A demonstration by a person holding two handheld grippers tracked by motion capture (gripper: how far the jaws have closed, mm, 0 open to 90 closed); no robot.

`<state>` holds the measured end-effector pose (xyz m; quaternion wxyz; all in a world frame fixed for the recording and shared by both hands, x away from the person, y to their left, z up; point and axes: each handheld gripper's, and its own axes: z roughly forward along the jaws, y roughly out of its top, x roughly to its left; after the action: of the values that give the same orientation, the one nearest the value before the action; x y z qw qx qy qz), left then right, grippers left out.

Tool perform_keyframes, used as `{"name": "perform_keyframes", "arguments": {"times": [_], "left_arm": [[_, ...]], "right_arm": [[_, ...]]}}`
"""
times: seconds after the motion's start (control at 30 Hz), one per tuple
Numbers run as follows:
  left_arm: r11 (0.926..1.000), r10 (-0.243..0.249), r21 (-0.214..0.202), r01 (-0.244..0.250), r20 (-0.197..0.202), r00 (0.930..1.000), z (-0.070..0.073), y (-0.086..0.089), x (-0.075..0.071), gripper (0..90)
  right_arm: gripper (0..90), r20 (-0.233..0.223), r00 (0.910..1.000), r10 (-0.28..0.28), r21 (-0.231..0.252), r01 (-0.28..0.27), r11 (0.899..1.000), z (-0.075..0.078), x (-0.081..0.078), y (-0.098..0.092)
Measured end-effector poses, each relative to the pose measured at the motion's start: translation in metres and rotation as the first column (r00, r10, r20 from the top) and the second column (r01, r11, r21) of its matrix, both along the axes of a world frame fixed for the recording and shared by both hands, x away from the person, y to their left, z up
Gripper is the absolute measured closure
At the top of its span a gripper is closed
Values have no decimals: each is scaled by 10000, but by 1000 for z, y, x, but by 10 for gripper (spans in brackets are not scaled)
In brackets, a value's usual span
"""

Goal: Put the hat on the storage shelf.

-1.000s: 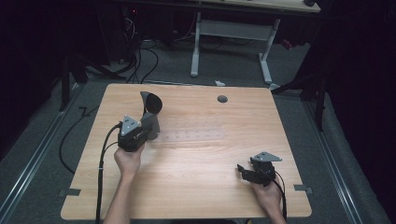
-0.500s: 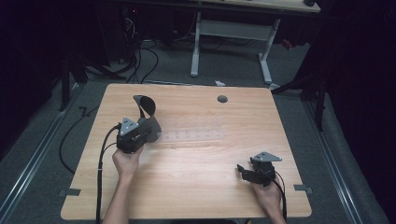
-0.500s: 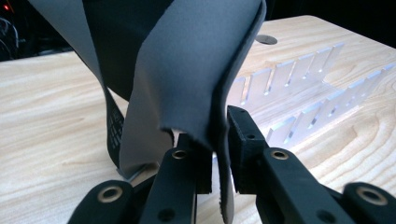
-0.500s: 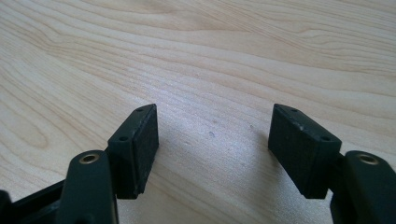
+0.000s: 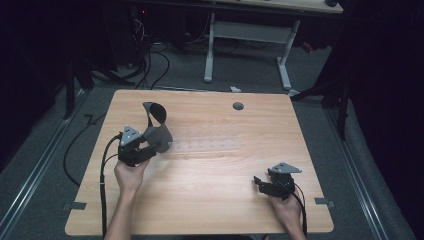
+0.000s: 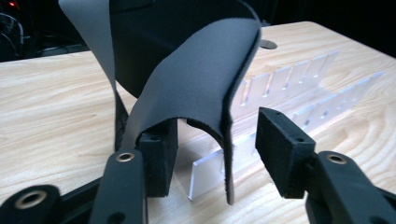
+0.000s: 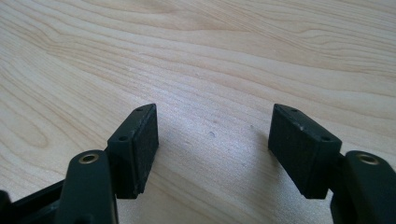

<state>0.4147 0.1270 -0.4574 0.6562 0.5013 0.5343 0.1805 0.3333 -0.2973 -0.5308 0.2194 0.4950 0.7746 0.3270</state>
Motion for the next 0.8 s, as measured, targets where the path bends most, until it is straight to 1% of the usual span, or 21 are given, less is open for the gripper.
{"name": "perform_keyframes", "arguments": {"times": [0.1,0.27,0.37,0.43,0.57,0.7,0.8], "left_arm": [[9998,-177,23,177,-137,9997,2,1,-4,452],[9995,-241,-228,238,-135,9996,10,8,-12,430],[9992,-312,-246,308,-158,9994,13,11,-17,421],[9993,-335,-184,332,-153,9993,15,13,-21,417],[9989,-445,163,447,-148,9989,16,13,-28,409],[9972,-589,449,599,-232,9980,15,12,-32,408],[9956,-733,566,751,-332,9968,14,9,-34,406]], "right_arm": [[335,2,10000,4,3,-4,10000,0,0,0],[335,-4,10000,2,7,-2,10000,0,0,0],[335,-8,10000,5,10,-5,10000,0,0,0],[336,-2,10000,-1,5,1,10000,0,0,0],[335,-8,10000,2,10,-2,10000,0,0,0],[335,-1,10000,-4,6,4,10000,0,0,0],[335,-8,10000,0,12,0,10000,0,0,0]]}}
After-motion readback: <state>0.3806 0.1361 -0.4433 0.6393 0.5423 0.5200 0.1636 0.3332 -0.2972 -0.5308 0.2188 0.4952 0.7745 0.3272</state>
